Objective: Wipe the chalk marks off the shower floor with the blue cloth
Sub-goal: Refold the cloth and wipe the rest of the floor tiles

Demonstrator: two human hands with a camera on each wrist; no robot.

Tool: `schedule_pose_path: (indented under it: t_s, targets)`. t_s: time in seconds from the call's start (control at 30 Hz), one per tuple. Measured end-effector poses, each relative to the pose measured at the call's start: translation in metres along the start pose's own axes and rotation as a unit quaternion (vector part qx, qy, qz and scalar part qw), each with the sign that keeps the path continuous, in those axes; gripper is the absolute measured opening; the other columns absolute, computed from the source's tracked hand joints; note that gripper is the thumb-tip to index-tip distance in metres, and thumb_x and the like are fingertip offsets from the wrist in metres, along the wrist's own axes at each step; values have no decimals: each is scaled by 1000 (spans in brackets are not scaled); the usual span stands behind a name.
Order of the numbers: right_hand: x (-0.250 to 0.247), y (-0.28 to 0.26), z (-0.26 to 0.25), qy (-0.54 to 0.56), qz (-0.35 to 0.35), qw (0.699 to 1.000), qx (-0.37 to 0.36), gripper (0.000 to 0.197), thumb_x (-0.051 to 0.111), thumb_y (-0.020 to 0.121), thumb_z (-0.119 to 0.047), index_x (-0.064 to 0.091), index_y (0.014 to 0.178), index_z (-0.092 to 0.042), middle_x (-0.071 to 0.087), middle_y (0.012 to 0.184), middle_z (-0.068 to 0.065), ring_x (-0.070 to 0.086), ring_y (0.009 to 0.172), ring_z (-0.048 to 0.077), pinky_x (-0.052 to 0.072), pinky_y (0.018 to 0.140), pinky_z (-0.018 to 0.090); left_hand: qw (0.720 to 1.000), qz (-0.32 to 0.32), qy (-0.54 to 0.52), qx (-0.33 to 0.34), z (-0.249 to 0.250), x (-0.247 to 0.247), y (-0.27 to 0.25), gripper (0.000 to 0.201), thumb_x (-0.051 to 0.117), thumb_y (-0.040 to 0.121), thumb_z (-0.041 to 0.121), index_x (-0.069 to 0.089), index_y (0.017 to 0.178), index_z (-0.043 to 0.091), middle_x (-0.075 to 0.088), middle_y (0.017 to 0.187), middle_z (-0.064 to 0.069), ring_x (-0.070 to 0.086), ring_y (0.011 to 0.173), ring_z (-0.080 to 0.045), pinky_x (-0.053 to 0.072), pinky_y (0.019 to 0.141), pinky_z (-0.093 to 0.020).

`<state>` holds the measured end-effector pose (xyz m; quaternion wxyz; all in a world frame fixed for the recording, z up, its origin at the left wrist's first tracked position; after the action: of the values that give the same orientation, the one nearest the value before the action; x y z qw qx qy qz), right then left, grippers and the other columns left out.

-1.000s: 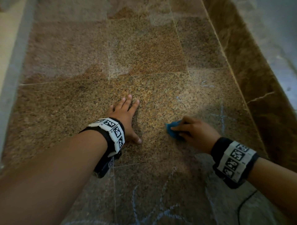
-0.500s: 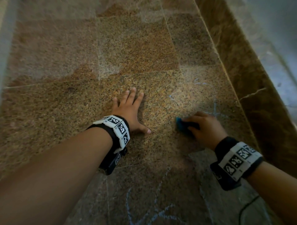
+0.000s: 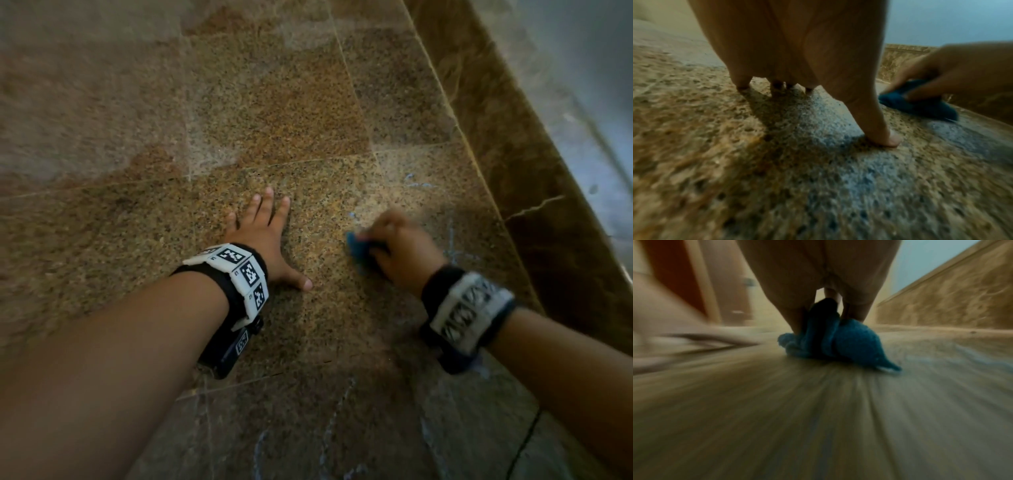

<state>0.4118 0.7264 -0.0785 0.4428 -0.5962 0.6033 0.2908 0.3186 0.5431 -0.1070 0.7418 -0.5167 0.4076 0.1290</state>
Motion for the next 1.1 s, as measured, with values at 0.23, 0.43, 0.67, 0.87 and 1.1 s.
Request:
schedule_pose_path:
  t_s: [0.23,0.43,0.67,0.87,1.1]
  targets:
    - [-5,54,-14,-34,10,998,55,34,53,90,-10,62,121,-19,49,121,13,50,109,31,39,93,32,1000,1,-7,0,0,1,3,148,72,49,80,-26,148,29,-37,153,2,-25,145,-21,-8,117,-50]
    - [-2,72,-17,-57,-57,996,-28,33,57,89,-16,63,121,-25,53,117,9,53,107,26,38,90,28,1000,5,-17,4,-1,4,3,149,73,48,79,-27,147,30,-38,153,3,-26,144,-20,-9,116,-50]
    - [-12,108,13,-53,11,994,98,35,54,90,-13,60,123,-20,49,126,10,51,111,30,36,89,24,1000,4,-18,1,0,3,3,149,72,48,80,-29,146,31,-38,152,5,-27,144,-19,-9,117,-50]
    - [-7,93,-5,-74,-26,997,-14,33,54,90,-13,62,121,-21,51,119,11,51,108,29,38,90,30,1000,4,-17,4,0,1,0,148,73,49,78,-27,147,30,-37,153,4,-26,144,-19,-9,117,-50]
    - [-21,114,8,-53,29,990,127,35,53,91,-9,59,124,-16,46,131,13,49,116,32,38,98,32,1000,4,-27,10,1,0,0,147,75,51,76,-25,148,30,-37,153,4,-26,144,-19,-9,117,-51]
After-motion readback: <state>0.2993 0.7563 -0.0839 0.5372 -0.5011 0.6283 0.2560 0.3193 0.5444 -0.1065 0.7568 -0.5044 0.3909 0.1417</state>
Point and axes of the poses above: each hand's wrist, its own y-axis towards the middle knuckle, its own x-axis out of the palm, z = x × y, the point moved 6 cm from there along y, towards the middle knuckle
